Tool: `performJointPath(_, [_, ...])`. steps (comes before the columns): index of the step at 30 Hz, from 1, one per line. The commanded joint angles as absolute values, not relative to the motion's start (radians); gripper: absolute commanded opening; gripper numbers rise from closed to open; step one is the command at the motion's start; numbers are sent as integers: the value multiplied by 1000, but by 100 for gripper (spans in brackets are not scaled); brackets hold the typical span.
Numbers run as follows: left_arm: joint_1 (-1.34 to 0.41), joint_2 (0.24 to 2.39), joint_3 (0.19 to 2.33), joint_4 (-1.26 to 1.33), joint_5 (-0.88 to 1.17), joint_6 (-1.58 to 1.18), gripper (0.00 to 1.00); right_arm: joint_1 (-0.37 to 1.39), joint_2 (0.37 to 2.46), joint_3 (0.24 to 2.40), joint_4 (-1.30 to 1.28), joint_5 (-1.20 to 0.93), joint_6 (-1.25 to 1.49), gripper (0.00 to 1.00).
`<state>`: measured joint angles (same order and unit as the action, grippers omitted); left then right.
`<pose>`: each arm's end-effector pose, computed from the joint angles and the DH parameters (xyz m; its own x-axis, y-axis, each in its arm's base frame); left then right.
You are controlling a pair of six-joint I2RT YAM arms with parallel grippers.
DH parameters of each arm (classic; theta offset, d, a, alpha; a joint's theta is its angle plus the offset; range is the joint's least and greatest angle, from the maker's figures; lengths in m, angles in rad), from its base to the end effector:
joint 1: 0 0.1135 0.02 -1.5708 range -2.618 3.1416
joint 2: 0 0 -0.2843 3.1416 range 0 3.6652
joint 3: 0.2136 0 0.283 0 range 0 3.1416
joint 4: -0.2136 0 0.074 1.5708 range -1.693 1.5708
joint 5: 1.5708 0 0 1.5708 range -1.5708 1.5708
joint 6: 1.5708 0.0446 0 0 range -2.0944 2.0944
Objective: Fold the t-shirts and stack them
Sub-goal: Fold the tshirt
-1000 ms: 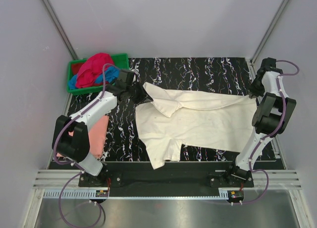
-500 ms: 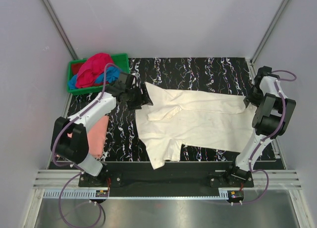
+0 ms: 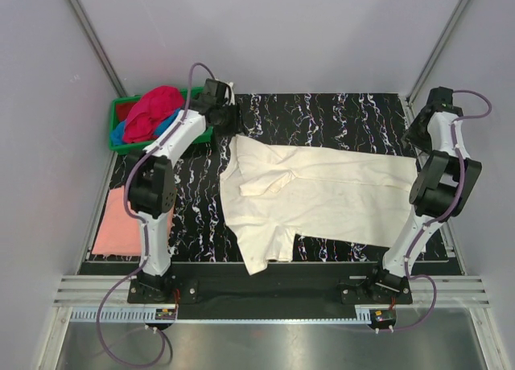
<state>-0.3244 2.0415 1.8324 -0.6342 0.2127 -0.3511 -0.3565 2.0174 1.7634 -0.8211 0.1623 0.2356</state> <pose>0.4805 -0.1715 0.2803 -0.8176 -0.0797 -0.5702 0.1740 0.9098 -0.3768 0.4489 -0.1749 0.2547 -0.7043 0.5081 -0.4957 0.5974 0.8015 -0.0272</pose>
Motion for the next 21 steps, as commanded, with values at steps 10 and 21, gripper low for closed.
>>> performJointPath(10, [-290, 2187, 1867, -614, 187, -423, 45, -367, 2095, 1718, -673, 179, 265, 53])
performJointPath(21, [-287, 2272, 1893, -532, 221, -462, 47, -403, 2192, 1786, -695, 193, 206, 56])
